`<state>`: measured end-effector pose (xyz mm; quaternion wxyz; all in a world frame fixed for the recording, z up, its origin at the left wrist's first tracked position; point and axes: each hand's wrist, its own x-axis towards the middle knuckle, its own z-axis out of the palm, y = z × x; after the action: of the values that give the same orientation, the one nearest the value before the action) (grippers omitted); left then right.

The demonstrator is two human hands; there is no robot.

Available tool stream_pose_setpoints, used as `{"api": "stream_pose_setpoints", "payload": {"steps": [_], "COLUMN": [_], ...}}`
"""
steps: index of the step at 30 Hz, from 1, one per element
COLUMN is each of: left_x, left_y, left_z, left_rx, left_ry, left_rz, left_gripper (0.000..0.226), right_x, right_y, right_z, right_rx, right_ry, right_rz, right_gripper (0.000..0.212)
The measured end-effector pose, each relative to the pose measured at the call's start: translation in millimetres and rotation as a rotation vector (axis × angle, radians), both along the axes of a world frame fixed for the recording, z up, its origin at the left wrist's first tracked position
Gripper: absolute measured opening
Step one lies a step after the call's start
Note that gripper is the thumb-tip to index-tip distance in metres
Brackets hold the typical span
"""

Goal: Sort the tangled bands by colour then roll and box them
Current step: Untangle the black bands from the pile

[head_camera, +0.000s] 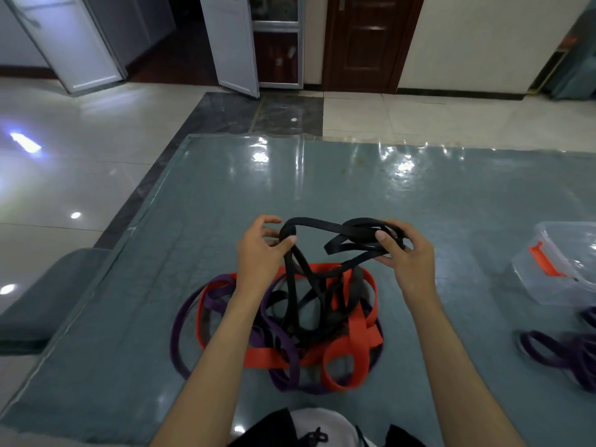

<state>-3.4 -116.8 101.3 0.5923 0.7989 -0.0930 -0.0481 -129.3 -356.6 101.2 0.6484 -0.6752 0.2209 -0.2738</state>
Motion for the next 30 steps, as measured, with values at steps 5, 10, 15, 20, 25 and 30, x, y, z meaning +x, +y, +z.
{"api": "stream_pose_setpoints", "payload": {"steps": [5,10,15,20,25,30], "left_x": [2,-2,-7,-4,2,14], "left_y": [4,9,6,12,30,33], "left_z": [-7,-44,-74,-87,-99,-111], "left_rx": [-0.003,0.1,0.067,0.165,0.406,0.543], "left_ry": [0.019,0.12,0.25,0.237,0.063,-0.013], "left_rz": [-0.003,-0.102,-0.092,-0.234,-0.267,-0.243], "left_gripper": [0.036,0.033,0.035,0.043,0.049,0.041], "right_x": [-1,-3,-3,-4,-3,-1], "right_y": [8,22,35,41,35,18], "right_z": [-13,-45,-78,-103,-106,-109], "right_rx": [0.019,-0.143,0.102,-0.021,-0.119,-0.097], "right_ry": [0.055,0.169,0.223,0.353,0.339,0.342], "right_rz": [0.017,-0.044,0.045,0.065,-0.071,-0.217], "right_gripper": [0.028,0.036,0.029,0.017,0.014,0.012]}}
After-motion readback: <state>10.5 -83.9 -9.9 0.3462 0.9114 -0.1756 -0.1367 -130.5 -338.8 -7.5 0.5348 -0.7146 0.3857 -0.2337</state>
